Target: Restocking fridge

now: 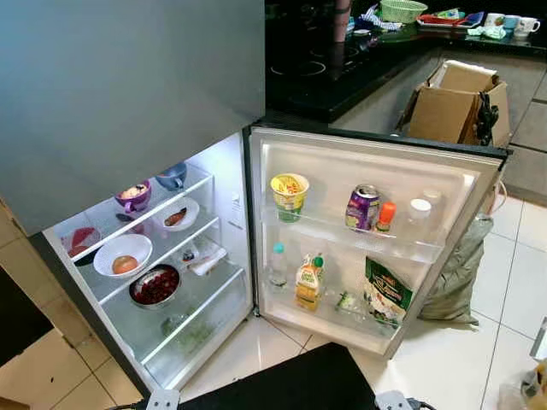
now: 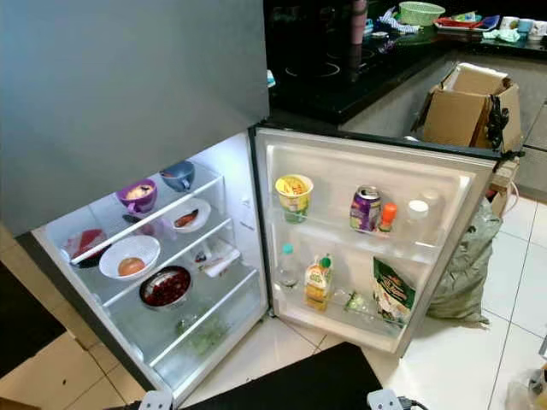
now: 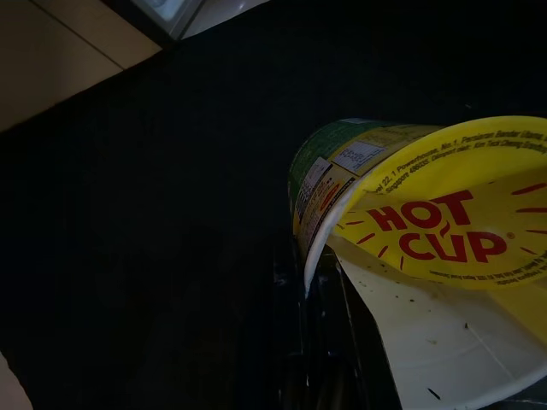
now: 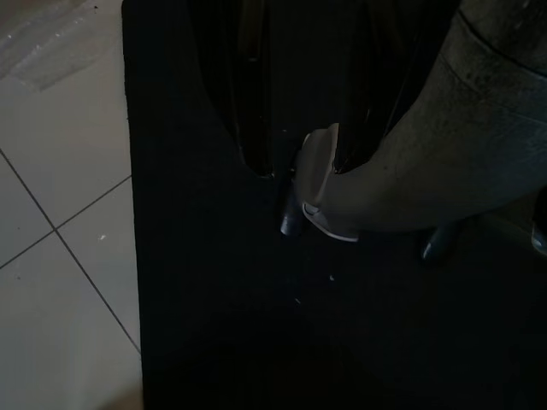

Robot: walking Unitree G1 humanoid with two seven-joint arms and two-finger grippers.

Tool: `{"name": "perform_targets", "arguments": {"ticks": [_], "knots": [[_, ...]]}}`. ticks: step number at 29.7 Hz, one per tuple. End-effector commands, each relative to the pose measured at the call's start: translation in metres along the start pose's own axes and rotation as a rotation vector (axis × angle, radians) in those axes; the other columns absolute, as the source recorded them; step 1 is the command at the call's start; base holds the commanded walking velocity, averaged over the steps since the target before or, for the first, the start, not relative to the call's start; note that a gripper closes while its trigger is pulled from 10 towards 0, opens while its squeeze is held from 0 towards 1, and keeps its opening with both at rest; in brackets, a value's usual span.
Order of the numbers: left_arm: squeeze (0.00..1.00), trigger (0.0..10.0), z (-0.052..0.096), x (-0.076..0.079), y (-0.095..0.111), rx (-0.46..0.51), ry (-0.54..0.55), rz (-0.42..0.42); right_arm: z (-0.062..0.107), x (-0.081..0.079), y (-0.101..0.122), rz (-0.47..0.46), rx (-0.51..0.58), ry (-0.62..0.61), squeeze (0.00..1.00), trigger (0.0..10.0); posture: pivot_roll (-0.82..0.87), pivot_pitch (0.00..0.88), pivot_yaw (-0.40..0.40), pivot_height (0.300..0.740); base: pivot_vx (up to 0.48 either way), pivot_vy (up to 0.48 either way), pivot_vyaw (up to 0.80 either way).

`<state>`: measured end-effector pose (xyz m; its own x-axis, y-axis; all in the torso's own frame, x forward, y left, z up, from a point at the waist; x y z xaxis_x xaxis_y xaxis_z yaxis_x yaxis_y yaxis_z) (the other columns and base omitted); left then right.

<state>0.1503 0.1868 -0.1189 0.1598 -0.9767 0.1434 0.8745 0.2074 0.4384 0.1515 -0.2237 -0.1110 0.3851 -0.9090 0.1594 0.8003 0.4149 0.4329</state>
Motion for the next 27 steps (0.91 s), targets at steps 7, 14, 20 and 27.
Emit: {"name": "perform_targets", "arguments": {"ticks": [7,14,20,27], "knots": [[0.00,10.0,0.0008,-0.0021,-0.0028,-0.016,-0.009,-0.014,-0.0007,-0.0048,-0.0012,-0.006,-0.009,0.009,0.00,10.0,-0.05,0.000,0.018,0.740,0.000,-0.296,0.00],[0.00,10.0,0.0002,0.0001,-0.0022,-0.010,-0.007,0.010,-0.0008,-0.0060,-0.0012,-0.007,-0.009,0.016,0.00,10.0,-0.05,0.000,0.013,0.740,0.000,-0.469,0.00],[0.00,10.0,-0.0001,0.0028,-0.0015,-0.003,-0.023,0.050,-0.0008,-0.0070,-0.0021,-0.008,-0.012,0.020,0.00,10.0,-0.05,0.000,0.013,0.740,0.000,-0.078,0.00],[0.00,10.0,-0.0002,0.0033,-0.0007,0.002,-0.025,0.043,-0.0004,-0.0081,-0.0050,-0.009,-0.020,0.023,0.00,10.0,-0.05,0.000,0.014,0.740,0.000,0.000,0.00]]}}
Point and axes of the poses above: a point about 5 cm out from each wrist's last joint towards the gripper, its own z axis pointing back from the gripper into the wrist, its own y axis along the axis of the wrist's last joint, x = y × z, the point moved 2 cm from there along -z, pointing out of the wrist towards the gripper, and after that the axes turned 14 degrees about z, right-handed, at the moved point
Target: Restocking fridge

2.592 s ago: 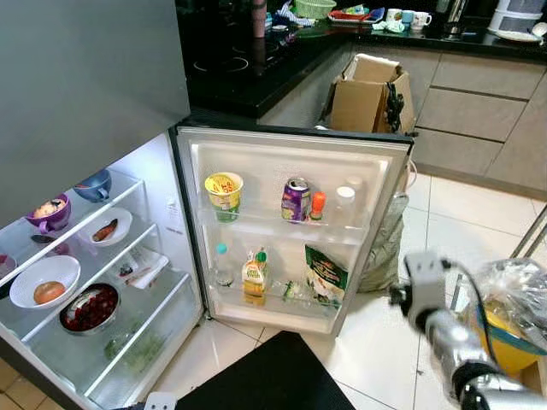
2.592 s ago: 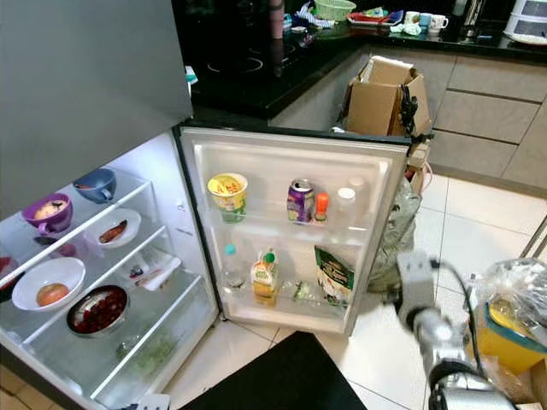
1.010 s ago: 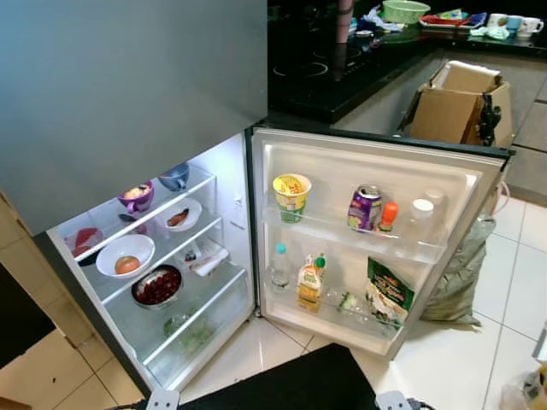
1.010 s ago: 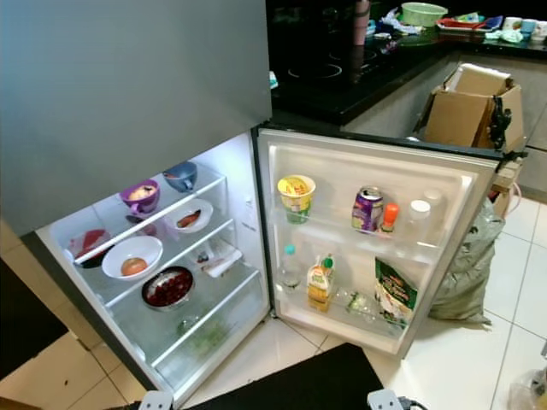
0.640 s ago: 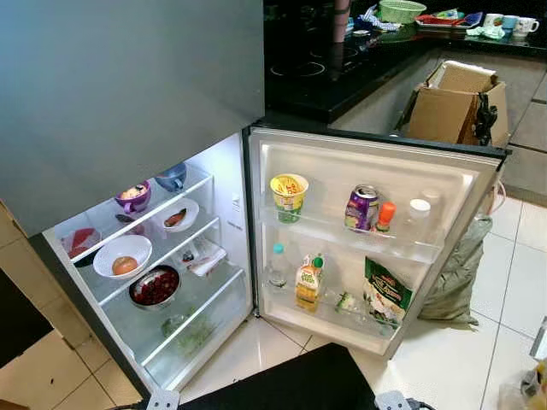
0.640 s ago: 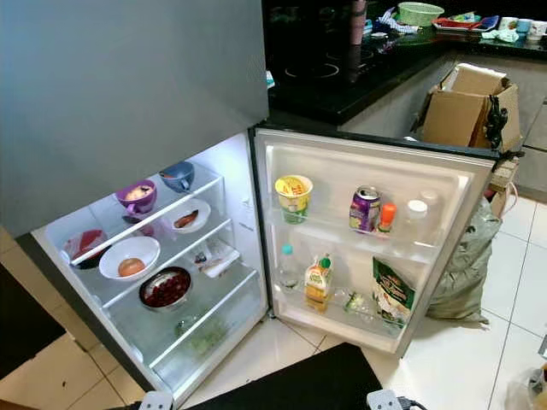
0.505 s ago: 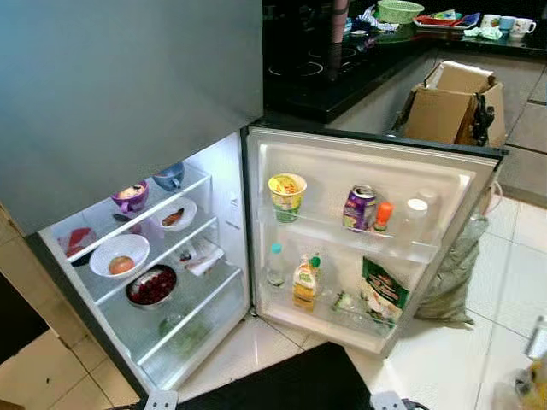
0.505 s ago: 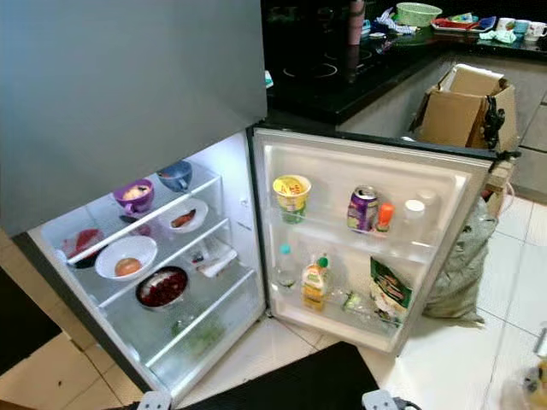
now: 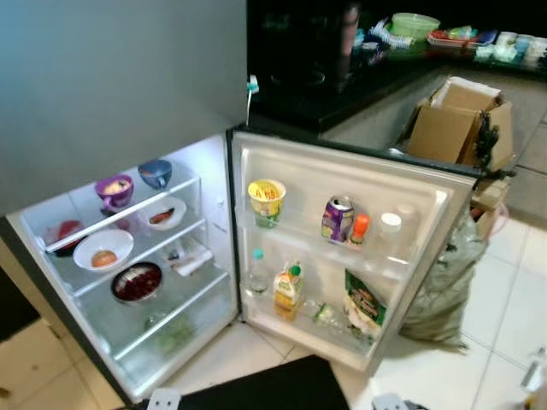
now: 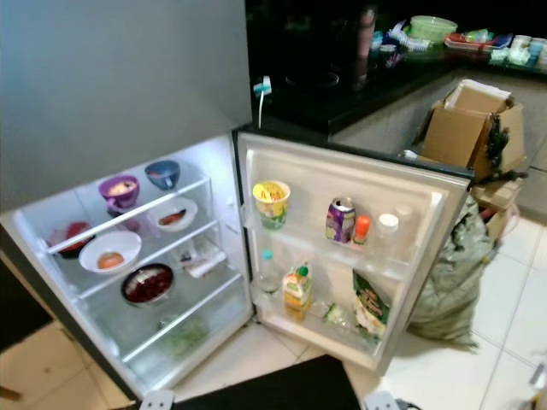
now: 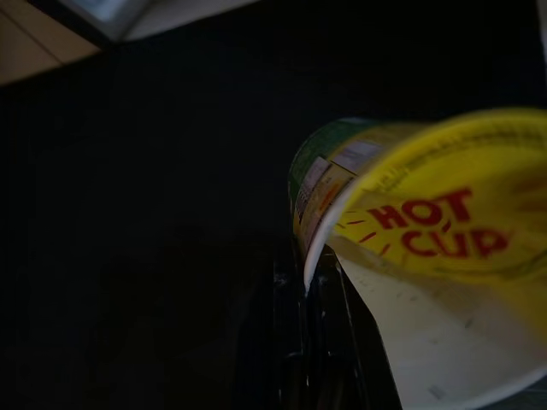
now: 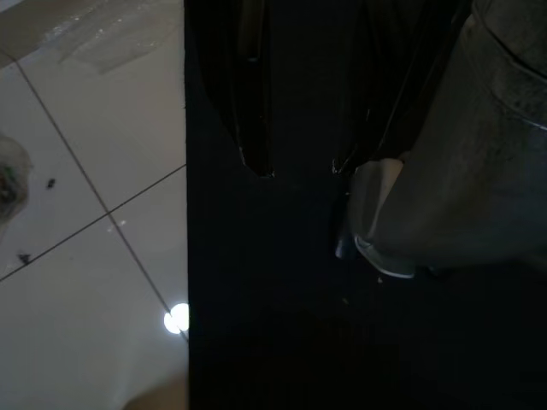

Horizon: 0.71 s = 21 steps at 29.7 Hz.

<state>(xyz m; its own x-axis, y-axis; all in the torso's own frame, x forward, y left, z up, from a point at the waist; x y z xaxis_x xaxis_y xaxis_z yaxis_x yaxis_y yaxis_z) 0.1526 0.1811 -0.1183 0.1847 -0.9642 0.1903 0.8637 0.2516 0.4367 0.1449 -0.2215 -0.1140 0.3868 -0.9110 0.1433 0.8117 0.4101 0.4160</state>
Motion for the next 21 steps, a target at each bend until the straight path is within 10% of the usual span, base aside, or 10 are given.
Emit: {"name": "perform_targets", "arguments": {"ticks": [1,10,21], "knots": [[0.00,10.0,0.0007,-0.0026,-0.0017,-0.005,0.003,-0.004,-0.0007,-0.0033,0.0005,-0.003,0.000,0.009,0.00,10.0,-0.05,0.000,0.014,0.740,0.000,0.000,0.00],[0.00,10.0,0.0006,-0.0007,-0.0032,-0.012,-0.009,-0.007,-0.0007,-0.0044,-0.0001,0.000,-0.002,0.014,0.00,10.0,-0.05,0.000,0.013,0.740,0.000,-0.472,0.00],[0.00,10.0,0.0006,-0.0035,0.0000,0.009,0.018,0.033,-0.0009,-0.0048,-0.0002,0.004,-0.005,0.012,0.00,10.0,-0.05,0.000,0.014,0.740,0.000,0.000,0.00]]}}
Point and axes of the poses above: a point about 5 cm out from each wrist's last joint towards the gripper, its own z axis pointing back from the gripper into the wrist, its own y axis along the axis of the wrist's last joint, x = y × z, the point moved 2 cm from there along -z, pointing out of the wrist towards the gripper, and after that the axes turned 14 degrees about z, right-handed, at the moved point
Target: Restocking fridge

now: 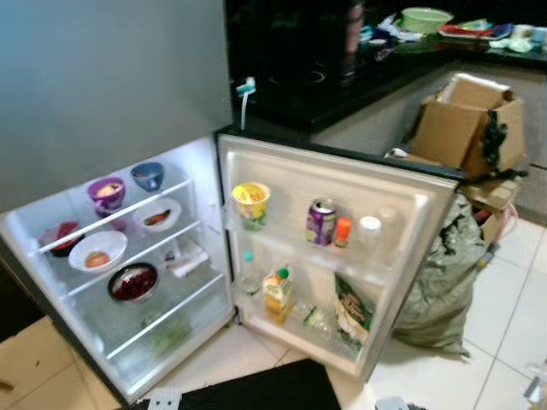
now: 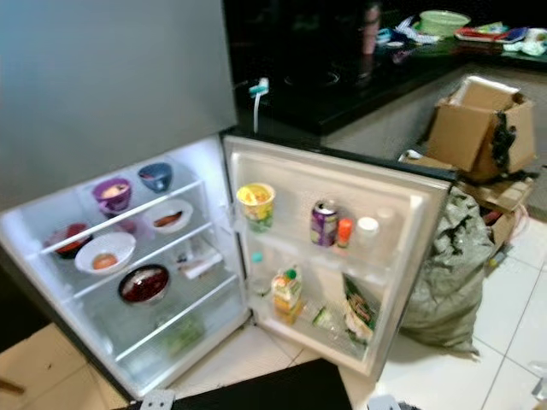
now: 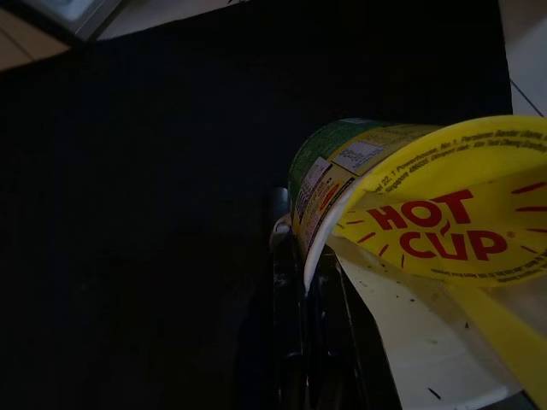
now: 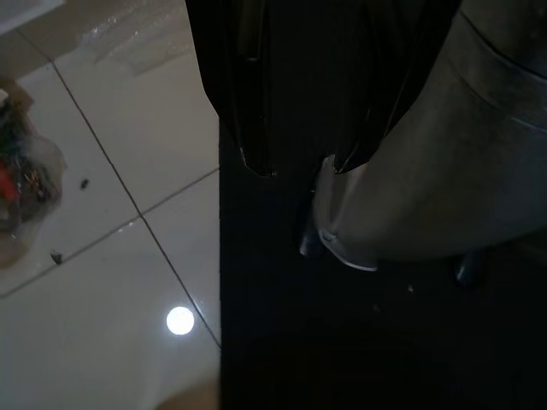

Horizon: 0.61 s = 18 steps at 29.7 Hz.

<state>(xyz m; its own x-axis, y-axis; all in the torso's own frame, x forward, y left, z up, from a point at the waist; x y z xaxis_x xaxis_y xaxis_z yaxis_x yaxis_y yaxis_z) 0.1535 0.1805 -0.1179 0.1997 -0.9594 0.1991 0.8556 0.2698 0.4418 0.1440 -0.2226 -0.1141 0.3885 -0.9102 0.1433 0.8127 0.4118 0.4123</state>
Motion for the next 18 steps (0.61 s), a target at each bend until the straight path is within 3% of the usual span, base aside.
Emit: {"name": "perform_targets", "arguments": {"ticks": [1,14,18], "knots": [[0.00,10.0,0.0007,-0.0047,-0.0002,0.000,0.023,0.017,-0.0012,-0.0051,0.0011,0.004,-0.002,0.007,0.00,10.0,-0.05,0.000,0.014,0.740,0.000,0.000,0.00],[0.00,10.0,0.0010,-0.0057,0.0035,0.008,0.008,0.002,-0.0013,0.0011,0.0052,-0.006,0.006,-0.022,0.00,10.0,-0.05,0.000,0.016,0.740,0.000,0.000,0.00],[0.00,10.0,0.0010,-0.0057,0.0037,0.007,0.007,-0.005,-0.0014,-0.0001,0.0048,-0.007,0.005,-0.019,0.00,10.0,-0.05,0.000,0.018,0.740,0.246,0.000,0.00]]}}
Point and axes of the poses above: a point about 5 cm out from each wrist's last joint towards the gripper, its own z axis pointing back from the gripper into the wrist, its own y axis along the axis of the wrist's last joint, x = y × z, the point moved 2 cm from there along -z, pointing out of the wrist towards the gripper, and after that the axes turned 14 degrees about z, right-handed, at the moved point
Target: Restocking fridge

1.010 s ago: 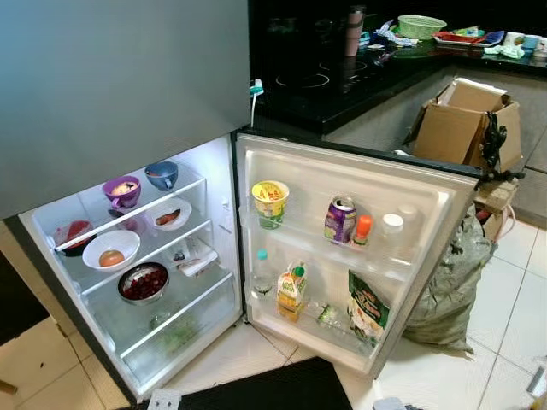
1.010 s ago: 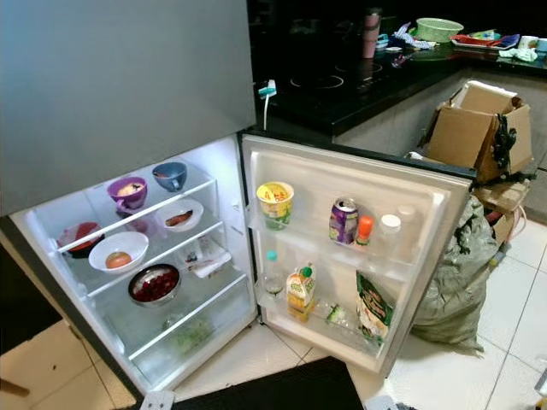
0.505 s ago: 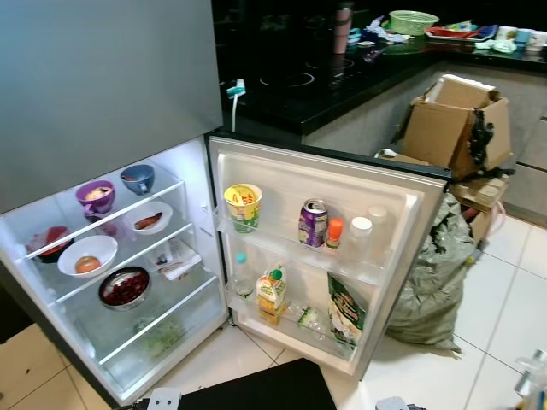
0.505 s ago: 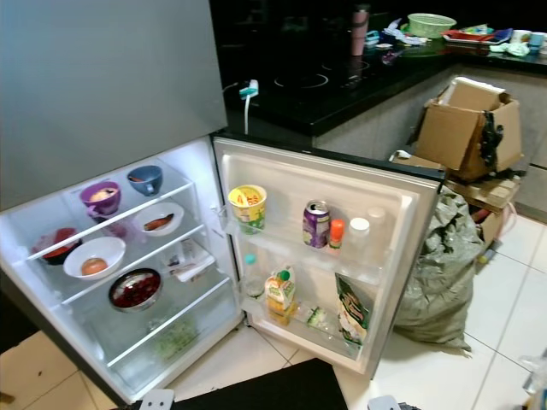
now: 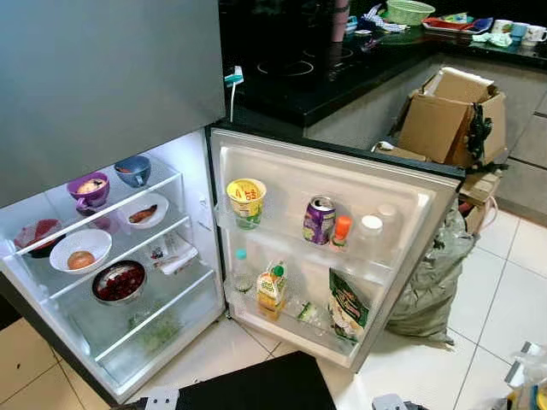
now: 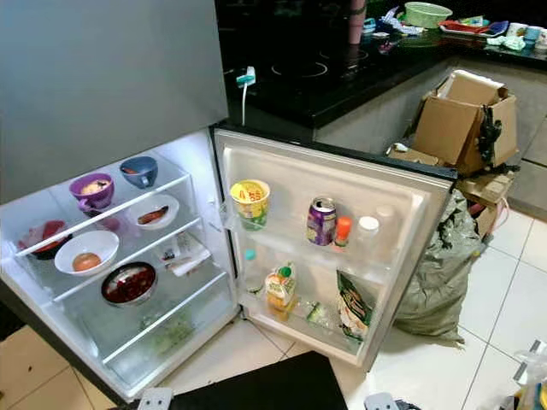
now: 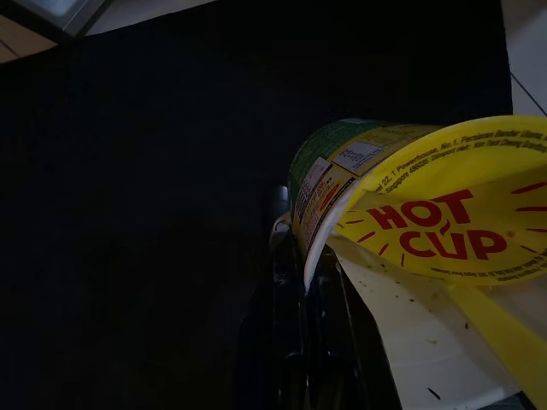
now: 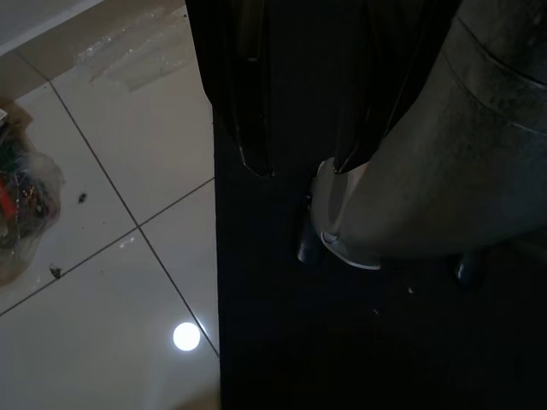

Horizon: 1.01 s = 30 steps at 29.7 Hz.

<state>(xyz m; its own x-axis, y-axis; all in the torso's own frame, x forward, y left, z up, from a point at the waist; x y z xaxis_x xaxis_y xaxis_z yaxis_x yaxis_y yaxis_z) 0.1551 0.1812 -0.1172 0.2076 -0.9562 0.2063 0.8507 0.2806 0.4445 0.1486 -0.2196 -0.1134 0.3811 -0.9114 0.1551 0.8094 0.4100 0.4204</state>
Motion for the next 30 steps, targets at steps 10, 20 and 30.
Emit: {"name": "perform_targets", "arguments": {"ticks": [10,20,30], "knots": [[0.00,10.0,0.0011,-0.0056,0.0014,-0.002,0.009,-0.020,0.0002,-0.0021,-0.0036,-0.008,-0.013,0.002,0.00,10.0,-0.05,0.000,0.017,0.740,0.257,0.000,0.00],[0.00,10.0,0.0009,-0.0036,-0.0008,-0.006,0.004,-0.019,0.0003,-0.0024,-0.0039,-0.006,-0.014,0.005,0.00,10.0,-0.05,0.000,0.014,0.740,0.268,0.000,0.00],[0.00,10.0,0.0006,-0.0024,-0.0004,-0.004,0.001,-0.021,0.0004,-0.0023,-0.0045,-0.009,-0.015,0.004,0.00,10.0,-0.05,0.000,0.013,0.740,0.273,0.000,0.00]]}}
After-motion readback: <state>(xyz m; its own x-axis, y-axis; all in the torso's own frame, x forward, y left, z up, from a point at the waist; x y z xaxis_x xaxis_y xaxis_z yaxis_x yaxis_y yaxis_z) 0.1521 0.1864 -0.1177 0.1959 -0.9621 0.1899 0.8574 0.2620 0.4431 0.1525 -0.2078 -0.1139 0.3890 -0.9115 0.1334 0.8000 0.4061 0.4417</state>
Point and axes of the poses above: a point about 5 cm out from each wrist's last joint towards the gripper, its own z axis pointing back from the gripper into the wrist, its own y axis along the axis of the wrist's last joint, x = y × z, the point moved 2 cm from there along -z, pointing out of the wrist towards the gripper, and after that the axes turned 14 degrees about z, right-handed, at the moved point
